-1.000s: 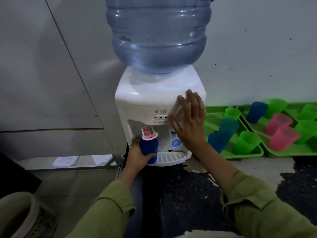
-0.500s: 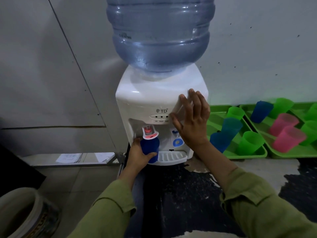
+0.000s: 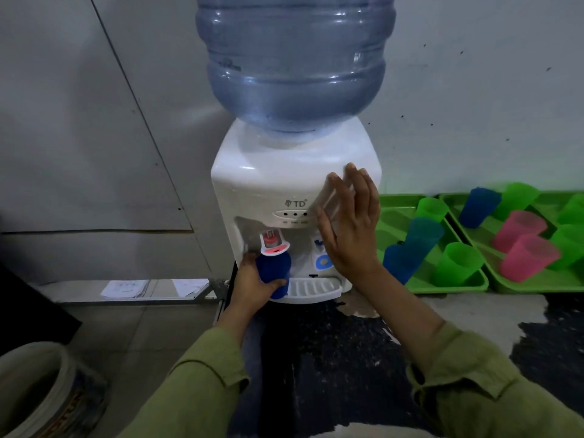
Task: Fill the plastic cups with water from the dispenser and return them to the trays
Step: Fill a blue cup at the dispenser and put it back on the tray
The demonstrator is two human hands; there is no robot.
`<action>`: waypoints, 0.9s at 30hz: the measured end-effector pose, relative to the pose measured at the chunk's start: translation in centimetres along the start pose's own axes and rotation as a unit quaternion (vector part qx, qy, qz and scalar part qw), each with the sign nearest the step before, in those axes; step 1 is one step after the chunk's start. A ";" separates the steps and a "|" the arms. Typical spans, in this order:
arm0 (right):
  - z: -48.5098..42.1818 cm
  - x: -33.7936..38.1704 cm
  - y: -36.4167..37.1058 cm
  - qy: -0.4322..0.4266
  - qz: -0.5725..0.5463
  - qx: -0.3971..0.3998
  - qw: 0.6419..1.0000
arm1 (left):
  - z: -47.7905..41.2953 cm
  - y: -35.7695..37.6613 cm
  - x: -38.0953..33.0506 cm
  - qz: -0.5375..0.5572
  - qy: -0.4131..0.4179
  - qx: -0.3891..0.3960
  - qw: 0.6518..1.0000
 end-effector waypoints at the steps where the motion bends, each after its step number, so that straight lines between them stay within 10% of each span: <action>1: 0.0 0.2 -0.1 0.011 -0.032 0.003 0.999 | 0.0 0.0 0.0 0.004 0.002 0.001 1.000; 18: 2.6 2.3 2.4 0.175 -0.102 0.185 0.962 | 0.6 -0.4 -0.9 0.040 -0.002 0.008 0.999; 27: 2.7 1.3 4.9 0.362 -0.141 0.265 0.883 | 0.6 -0.1 -0.7 0.075 -0.008 0.021 0.997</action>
Point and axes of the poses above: each hand's wrist, its own z-axis away from the middle knuckle, its own y-axis out of the palm, x = y × z, the point moved 4 cm from there along -z, towards the middle knuckle, and after that the axes turned 9 degrees about -z, right-handed, at the moved point
